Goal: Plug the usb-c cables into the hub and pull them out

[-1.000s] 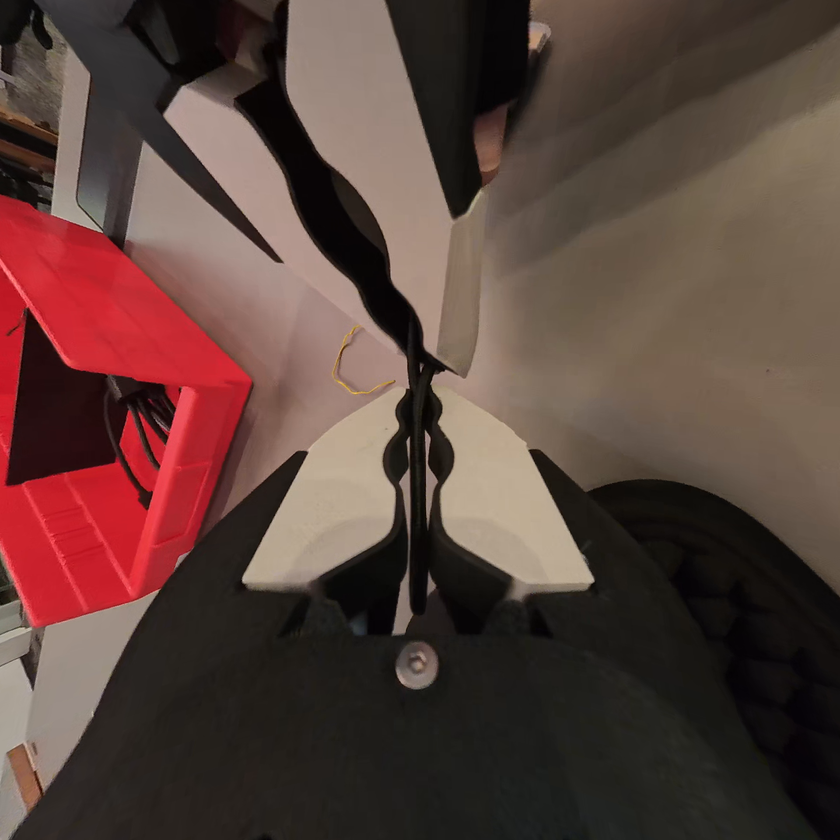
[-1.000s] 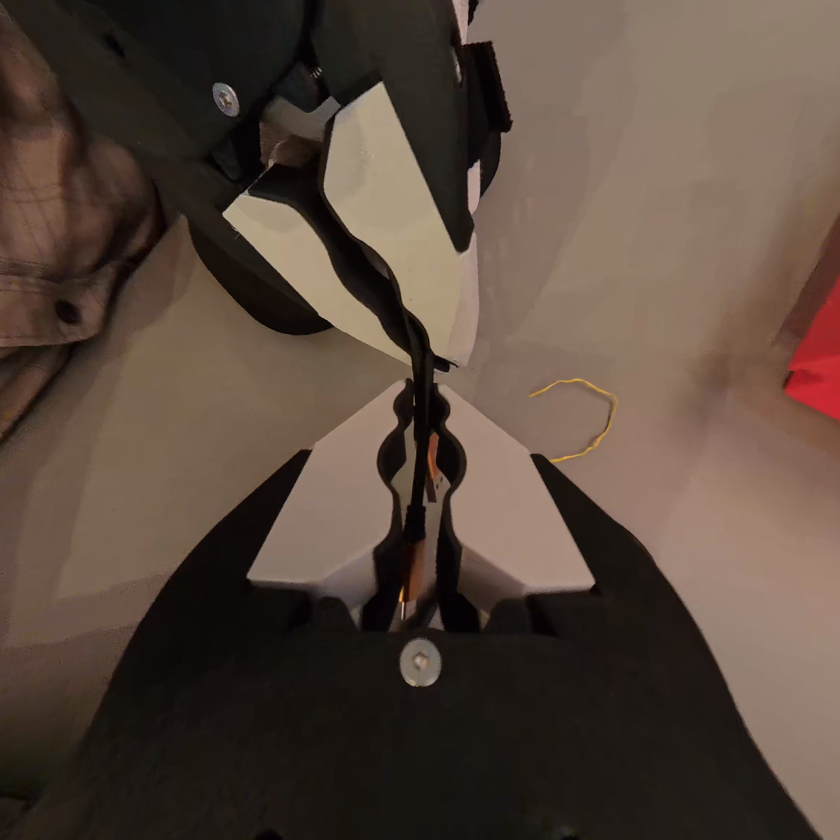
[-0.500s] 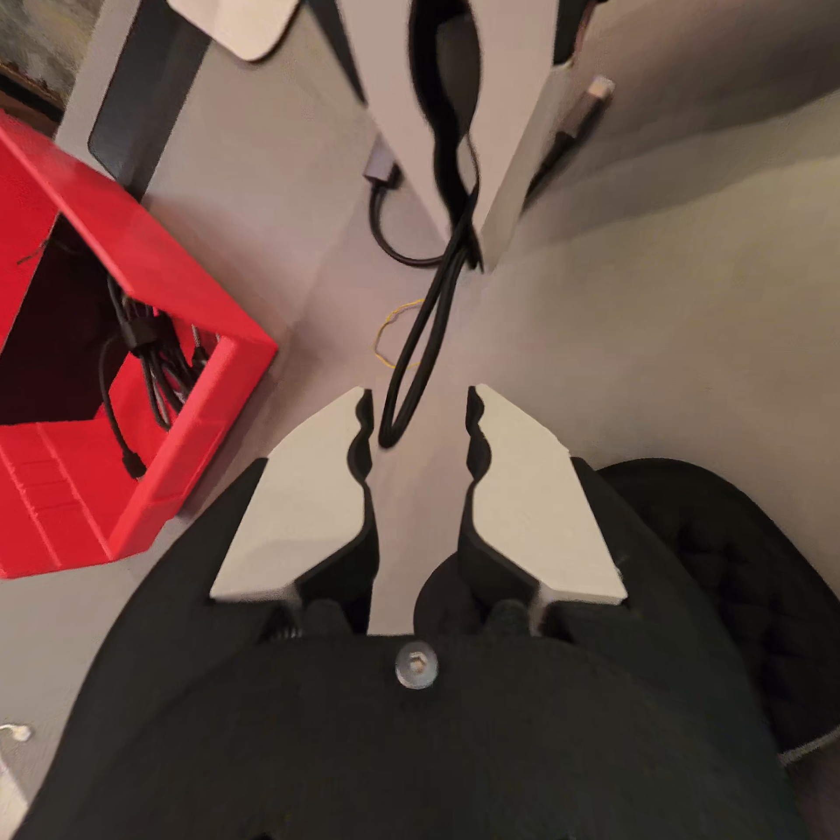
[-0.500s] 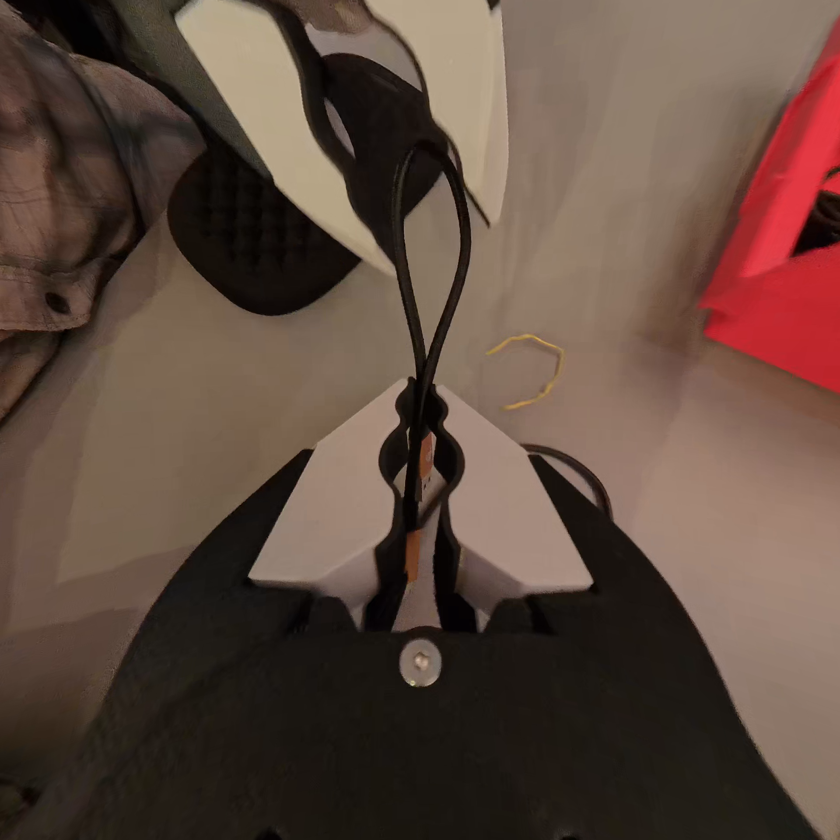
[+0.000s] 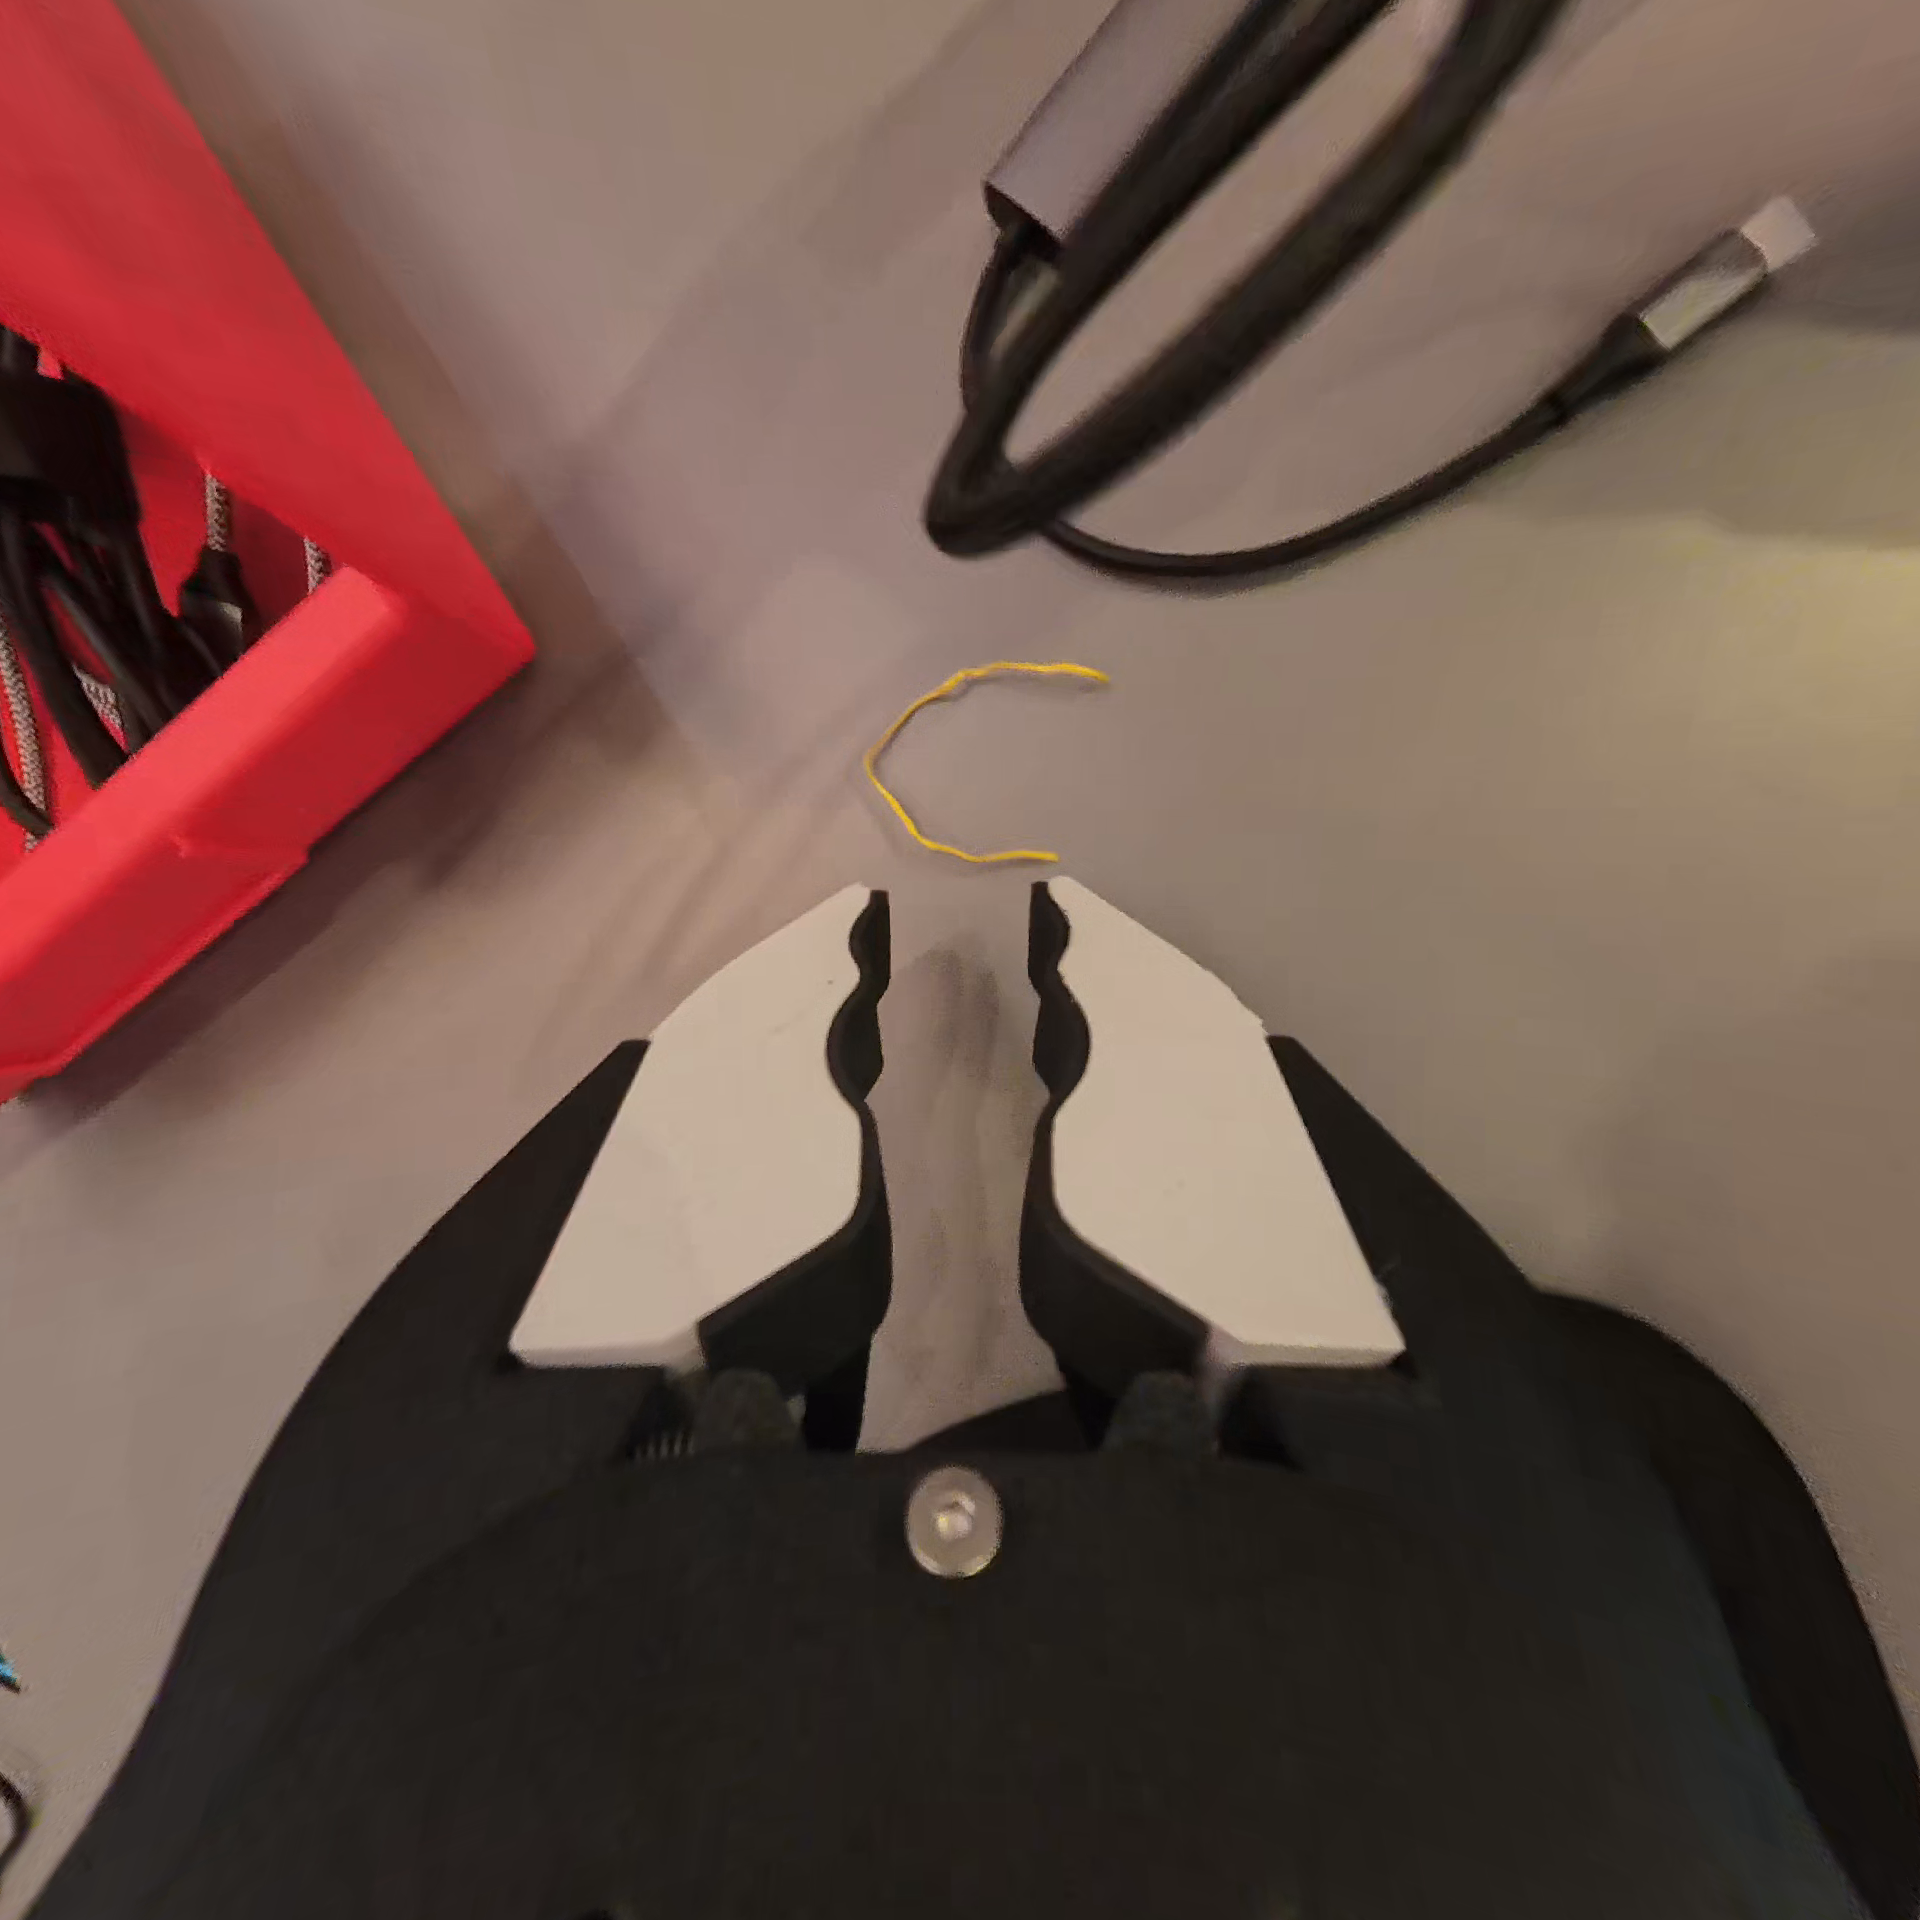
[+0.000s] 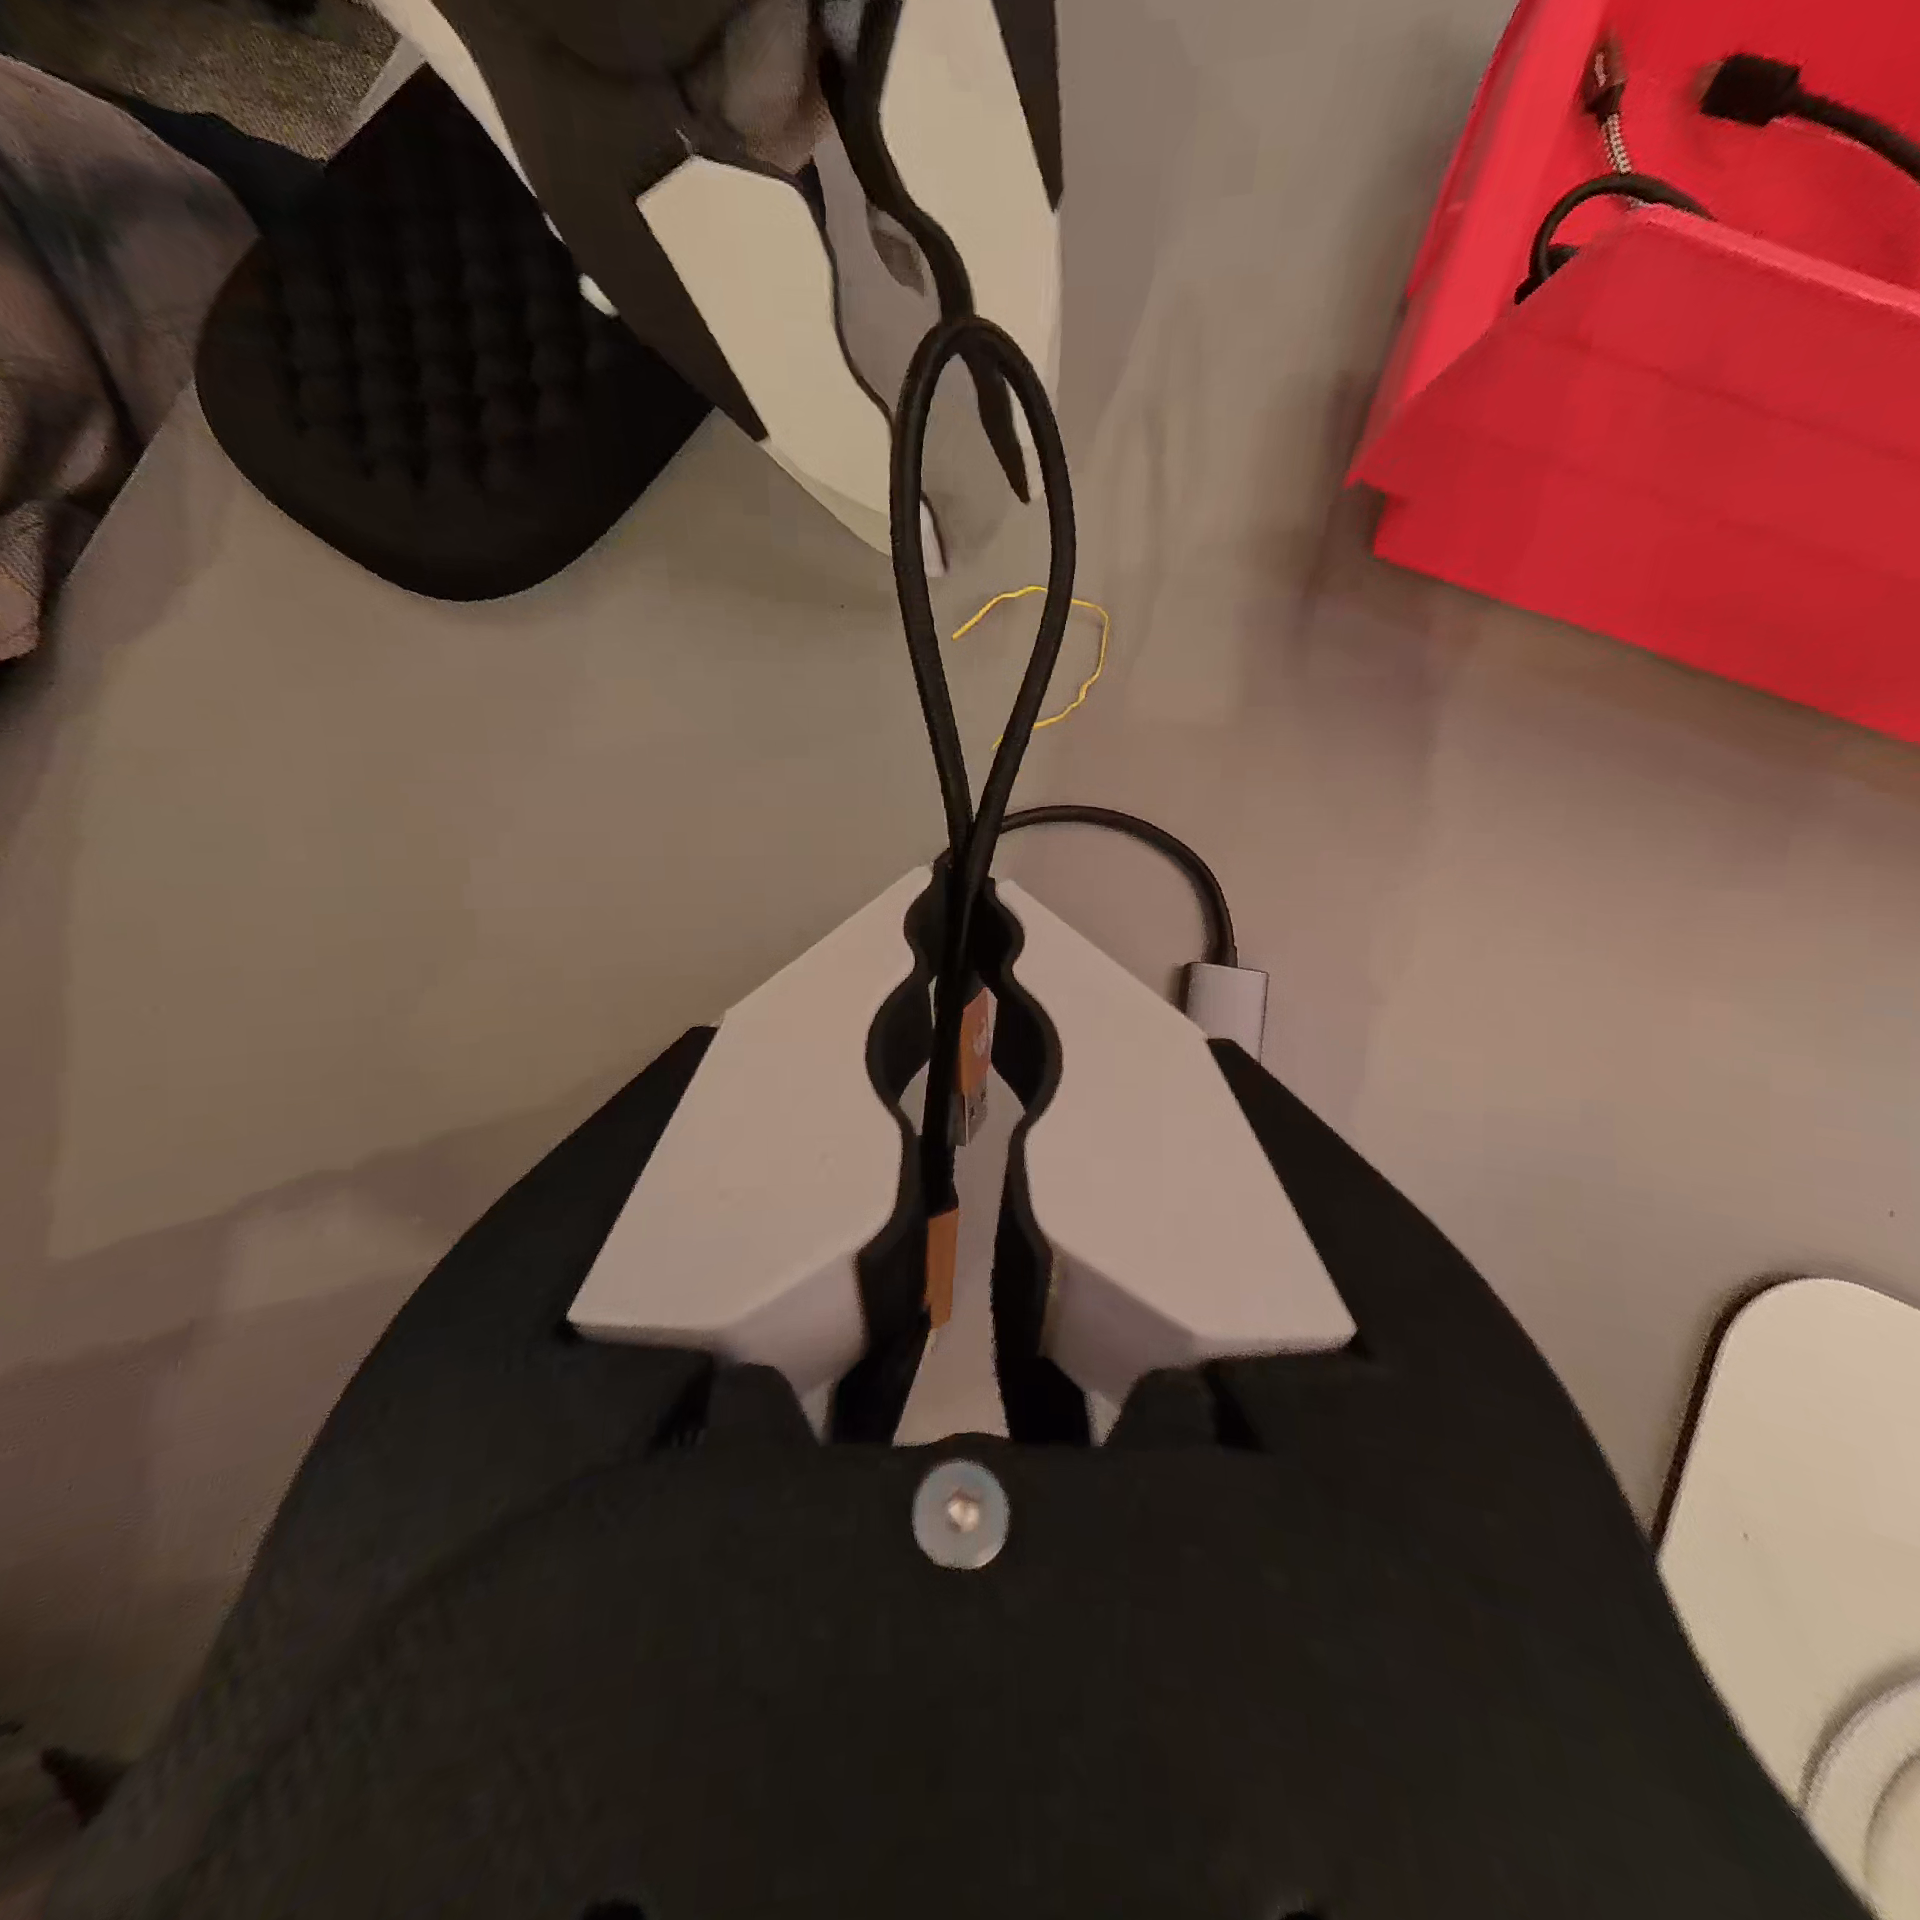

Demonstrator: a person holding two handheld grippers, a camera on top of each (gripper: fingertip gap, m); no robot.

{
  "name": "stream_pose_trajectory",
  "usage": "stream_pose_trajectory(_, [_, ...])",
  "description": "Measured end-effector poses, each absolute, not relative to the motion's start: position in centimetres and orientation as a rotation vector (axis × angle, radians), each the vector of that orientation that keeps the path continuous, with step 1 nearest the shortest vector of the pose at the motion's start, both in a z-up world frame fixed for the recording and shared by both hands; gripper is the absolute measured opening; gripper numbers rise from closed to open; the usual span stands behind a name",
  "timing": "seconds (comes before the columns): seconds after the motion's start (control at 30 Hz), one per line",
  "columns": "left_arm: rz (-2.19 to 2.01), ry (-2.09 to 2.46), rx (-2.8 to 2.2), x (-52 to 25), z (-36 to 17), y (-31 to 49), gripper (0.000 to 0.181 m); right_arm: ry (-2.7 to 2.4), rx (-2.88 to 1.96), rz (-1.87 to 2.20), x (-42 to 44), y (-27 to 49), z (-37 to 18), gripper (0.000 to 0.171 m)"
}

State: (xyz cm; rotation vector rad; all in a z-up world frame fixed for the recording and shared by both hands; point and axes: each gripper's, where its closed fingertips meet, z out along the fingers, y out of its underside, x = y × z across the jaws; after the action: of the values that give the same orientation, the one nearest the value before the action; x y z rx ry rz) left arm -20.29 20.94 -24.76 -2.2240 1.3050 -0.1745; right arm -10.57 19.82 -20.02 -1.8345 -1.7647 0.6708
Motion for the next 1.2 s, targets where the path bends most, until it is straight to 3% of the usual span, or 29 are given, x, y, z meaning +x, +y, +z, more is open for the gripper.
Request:
stream_pose_trajectory(0.33, [-0.166, 1.181, -2.388, -19.9, -26.7, 22.5, 0.029, -1.770, -1.832, 0.662, -10.7, 19.8, -20.0, 0.001])
stream_pose_trajectory(0.5, [-0.188, 1.182, -2.384, -19.3, -26.8, 22.5, 0.017, -1.767, -1.831, 0.667, -10.7, 19.8, -20.0, 0.000])
stream_pose_trajectory(0.6, [-0.203, 1.187, -2.375, -19.0, -26.7, 22.5, 0.021, -1.761, -1.831, 0.666, -10.6, 19.9, -19.9, 0.001])
stream_pose_trajectory(0.73, [-0.218, 1.203, -2.370, -18.9, -26.8, 22.2, 0.001, -1.750, -1.832, 0.667, -10.4, 20.0, -19.7, 0.000])
stream_pose_trajectory(0.9, [-0.167, 1.216, -2.343, -19.0, -26.8, 22.4, 0.000, -1.755, -1.831, 0.664, -10.4, 19.9, -19.7, 0.002])
stream_pose_trajectory(1.2, [-0.199, 1.139, -2.158, -20.3, -22.6, 23.3, 0.000, -1.751, -1.797, 0.710, -10.6, 19.6, -19.1, 0.000])
